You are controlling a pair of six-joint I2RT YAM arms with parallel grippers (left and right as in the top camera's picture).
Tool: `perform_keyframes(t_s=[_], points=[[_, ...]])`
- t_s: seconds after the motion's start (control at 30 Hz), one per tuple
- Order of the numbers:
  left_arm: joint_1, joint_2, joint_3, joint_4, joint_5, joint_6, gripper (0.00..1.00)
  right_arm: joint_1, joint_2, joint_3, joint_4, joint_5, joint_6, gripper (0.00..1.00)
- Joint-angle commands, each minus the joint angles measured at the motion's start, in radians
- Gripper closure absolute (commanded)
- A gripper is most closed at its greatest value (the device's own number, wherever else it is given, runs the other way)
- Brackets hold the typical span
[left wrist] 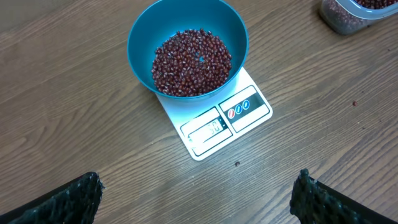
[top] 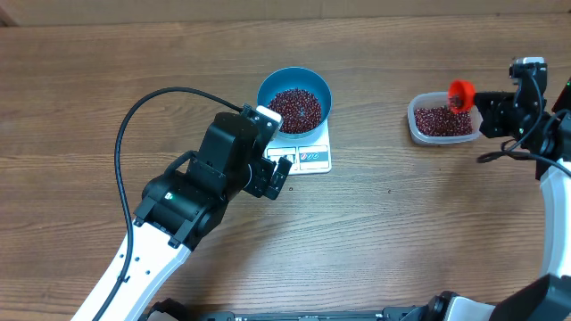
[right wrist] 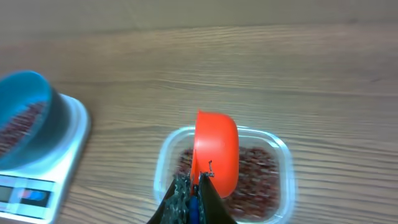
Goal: Scoop item into bowl and weigh 150g on scale
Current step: 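Carry the red cup with the right gripper back to the tub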
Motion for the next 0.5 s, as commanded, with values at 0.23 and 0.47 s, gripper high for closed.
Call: perform_keyframes(t_s=[0.23,0.47], points=[[0.005,0.005,0.002,0.001,0.002,-0.01,0.0,0.135,-0.074,0.014,-0.05,0.454,-0.142,0.97],[0.005,0.005,0.002,0.001,0.002,-0.01,0.0,0.215,-0.074,0.014,-0.05,0.57,-0.135,0.96]])
